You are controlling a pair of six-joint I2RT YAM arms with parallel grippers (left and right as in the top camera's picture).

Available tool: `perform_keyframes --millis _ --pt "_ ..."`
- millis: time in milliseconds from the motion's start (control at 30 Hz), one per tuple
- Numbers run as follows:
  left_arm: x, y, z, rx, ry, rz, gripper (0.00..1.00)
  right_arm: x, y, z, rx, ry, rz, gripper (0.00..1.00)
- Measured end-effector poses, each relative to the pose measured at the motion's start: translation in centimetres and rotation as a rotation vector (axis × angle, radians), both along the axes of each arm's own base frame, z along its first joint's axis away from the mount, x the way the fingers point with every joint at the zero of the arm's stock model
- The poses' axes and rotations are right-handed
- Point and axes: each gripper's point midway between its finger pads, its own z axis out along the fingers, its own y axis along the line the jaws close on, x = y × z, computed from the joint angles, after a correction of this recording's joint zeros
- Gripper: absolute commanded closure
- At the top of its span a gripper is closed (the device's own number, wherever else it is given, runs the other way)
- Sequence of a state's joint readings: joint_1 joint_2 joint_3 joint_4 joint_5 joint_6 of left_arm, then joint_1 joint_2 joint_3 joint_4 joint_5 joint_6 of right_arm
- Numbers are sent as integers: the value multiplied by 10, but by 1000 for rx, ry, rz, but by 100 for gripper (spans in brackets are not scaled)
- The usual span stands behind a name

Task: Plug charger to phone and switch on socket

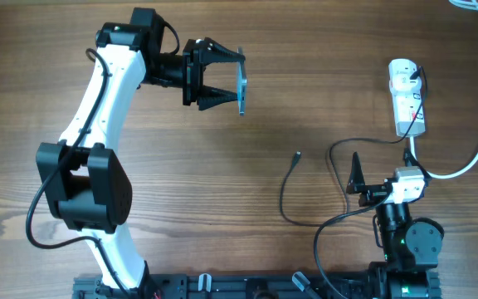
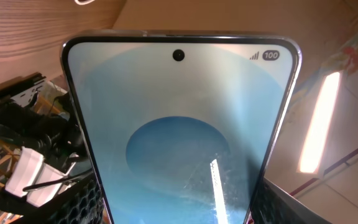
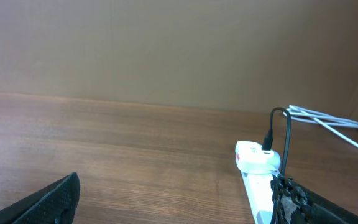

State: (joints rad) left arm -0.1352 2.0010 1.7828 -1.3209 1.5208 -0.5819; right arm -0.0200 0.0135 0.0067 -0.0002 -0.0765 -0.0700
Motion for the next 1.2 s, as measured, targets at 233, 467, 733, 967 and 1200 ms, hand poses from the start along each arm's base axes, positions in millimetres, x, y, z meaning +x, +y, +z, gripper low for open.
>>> perform_keyframes --millis 233,467,733,967,1200 --pt "0 0 0 0 0 0 29 0 0 0 0 0 0 0" --pt "0 0 0 0 0 0 29 0 0 0 0 0 0 0" --pt "-1 0 0 1 6 0 29 0 0 0 0 0 0 0" --pt "-2 0 0 3 22 0 29 0 0 0 0 0 0 0" --pt "-2 0 0 3 22 0 29 0 0 0 0 0 0 0"
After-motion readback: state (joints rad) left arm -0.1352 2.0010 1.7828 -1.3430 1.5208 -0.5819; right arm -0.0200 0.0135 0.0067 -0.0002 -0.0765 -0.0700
